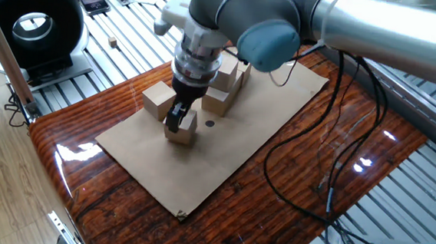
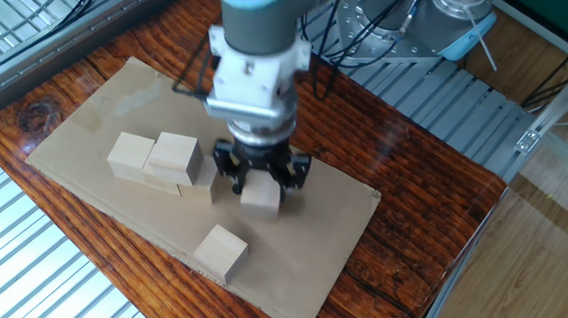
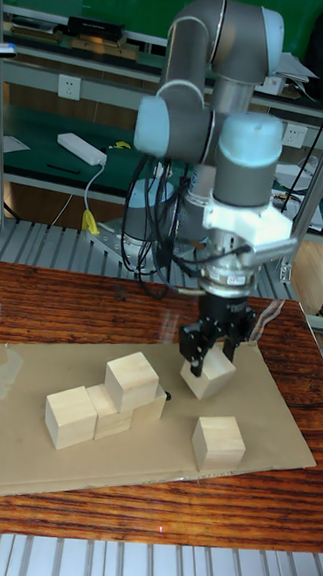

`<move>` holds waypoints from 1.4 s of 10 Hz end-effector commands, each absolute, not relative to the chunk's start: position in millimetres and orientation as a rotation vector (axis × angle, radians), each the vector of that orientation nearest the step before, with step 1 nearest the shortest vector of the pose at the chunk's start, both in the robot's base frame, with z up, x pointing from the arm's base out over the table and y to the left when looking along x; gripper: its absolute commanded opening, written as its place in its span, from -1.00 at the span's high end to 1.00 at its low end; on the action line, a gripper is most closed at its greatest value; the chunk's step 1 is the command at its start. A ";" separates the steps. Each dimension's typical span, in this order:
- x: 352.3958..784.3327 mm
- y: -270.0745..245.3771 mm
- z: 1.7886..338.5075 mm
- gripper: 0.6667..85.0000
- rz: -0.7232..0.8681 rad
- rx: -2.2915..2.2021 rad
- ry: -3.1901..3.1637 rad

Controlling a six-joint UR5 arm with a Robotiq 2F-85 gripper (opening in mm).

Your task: Stack the blocks into a pyramid shape

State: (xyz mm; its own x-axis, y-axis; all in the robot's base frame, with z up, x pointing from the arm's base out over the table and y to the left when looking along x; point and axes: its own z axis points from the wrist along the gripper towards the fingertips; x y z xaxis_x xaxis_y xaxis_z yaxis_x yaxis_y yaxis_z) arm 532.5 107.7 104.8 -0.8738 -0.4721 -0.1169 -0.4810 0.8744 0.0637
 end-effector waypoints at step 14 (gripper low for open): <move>530.3 46.6 186.7 0.99 0.077 -0.503 2.946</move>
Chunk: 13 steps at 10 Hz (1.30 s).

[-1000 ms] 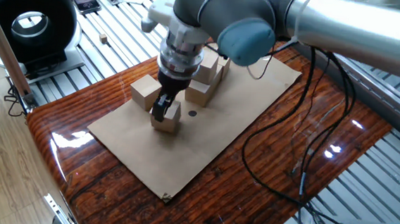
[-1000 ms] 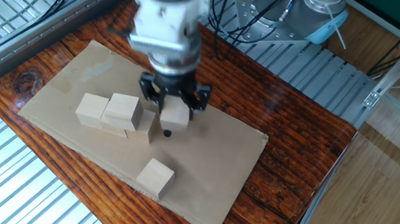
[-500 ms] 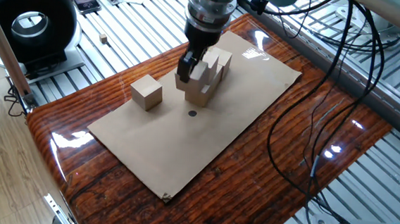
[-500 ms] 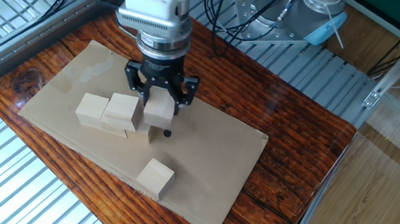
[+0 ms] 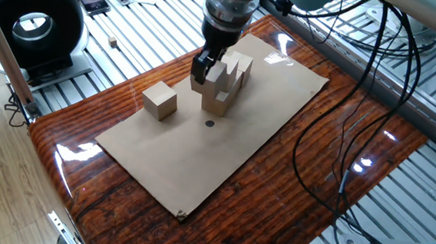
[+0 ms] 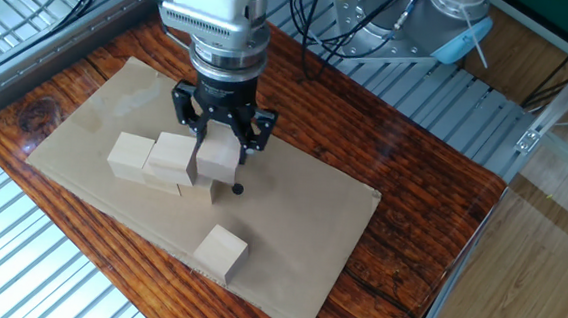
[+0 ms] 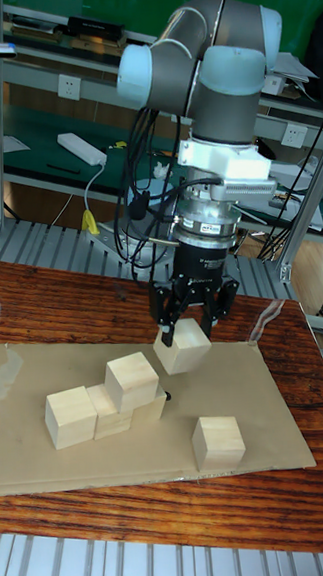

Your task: Stack the blocks into a pyramid shape

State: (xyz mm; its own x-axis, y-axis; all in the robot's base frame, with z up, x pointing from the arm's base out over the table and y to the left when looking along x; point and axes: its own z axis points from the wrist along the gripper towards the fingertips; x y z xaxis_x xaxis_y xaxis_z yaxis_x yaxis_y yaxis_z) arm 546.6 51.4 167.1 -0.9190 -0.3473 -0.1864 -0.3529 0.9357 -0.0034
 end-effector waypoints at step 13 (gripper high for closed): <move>589.8 -57.8 205.9 0.99 -0.196 -0.875 2.728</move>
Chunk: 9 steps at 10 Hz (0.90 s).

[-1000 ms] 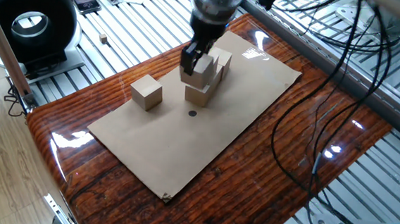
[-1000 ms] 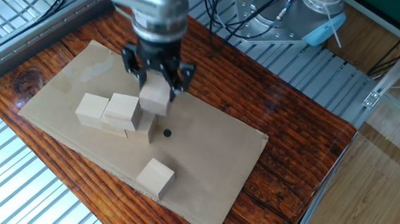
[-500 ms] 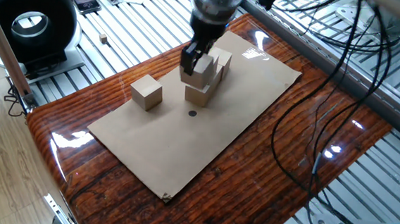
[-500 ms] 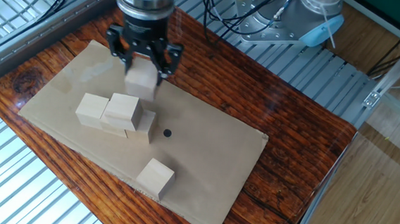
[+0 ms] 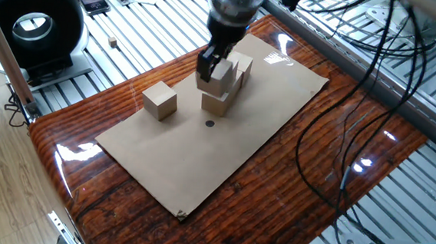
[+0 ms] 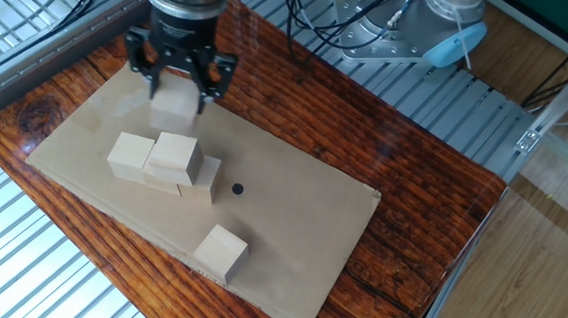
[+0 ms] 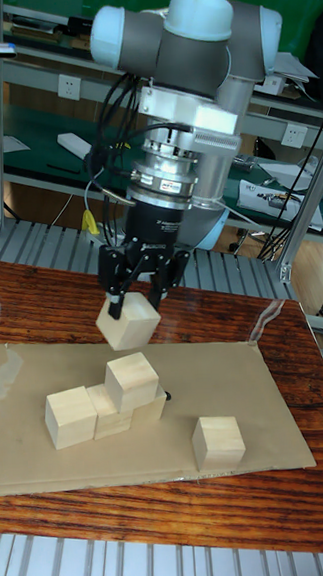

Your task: Stack the blocks into a pyramid shape

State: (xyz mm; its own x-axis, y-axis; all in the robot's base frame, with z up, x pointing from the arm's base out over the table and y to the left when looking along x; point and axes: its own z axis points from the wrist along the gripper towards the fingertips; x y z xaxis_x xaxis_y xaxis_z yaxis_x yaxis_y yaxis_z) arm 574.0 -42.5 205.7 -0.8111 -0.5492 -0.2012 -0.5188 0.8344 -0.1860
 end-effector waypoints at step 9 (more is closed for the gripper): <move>628.3 -85.8 176.9 0.99 -0.142 -0.837 2.692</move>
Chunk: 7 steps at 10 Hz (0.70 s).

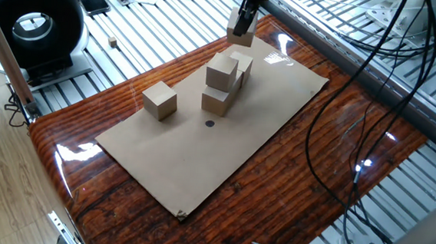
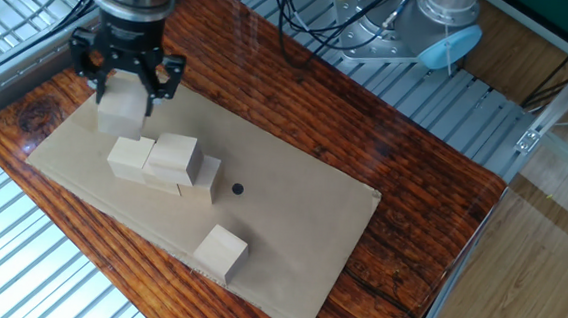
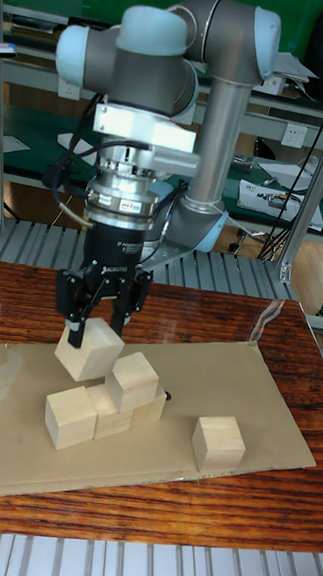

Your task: Stack the blocks into a pyramid shape

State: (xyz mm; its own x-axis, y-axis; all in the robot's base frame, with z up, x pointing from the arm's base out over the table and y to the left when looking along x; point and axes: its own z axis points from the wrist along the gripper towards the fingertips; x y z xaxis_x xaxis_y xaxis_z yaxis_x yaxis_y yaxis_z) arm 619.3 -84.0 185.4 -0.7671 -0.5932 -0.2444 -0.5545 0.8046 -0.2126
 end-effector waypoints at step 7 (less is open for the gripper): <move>630.4 -79.8 164.4 0.99 -0.070 -0.755 2.727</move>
State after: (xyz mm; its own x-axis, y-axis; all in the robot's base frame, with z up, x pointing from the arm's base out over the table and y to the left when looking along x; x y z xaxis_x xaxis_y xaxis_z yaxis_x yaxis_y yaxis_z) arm 628.9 -83.1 167.6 -0.7988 -0.5389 -0.2674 -0.5149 0.8423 -0.1593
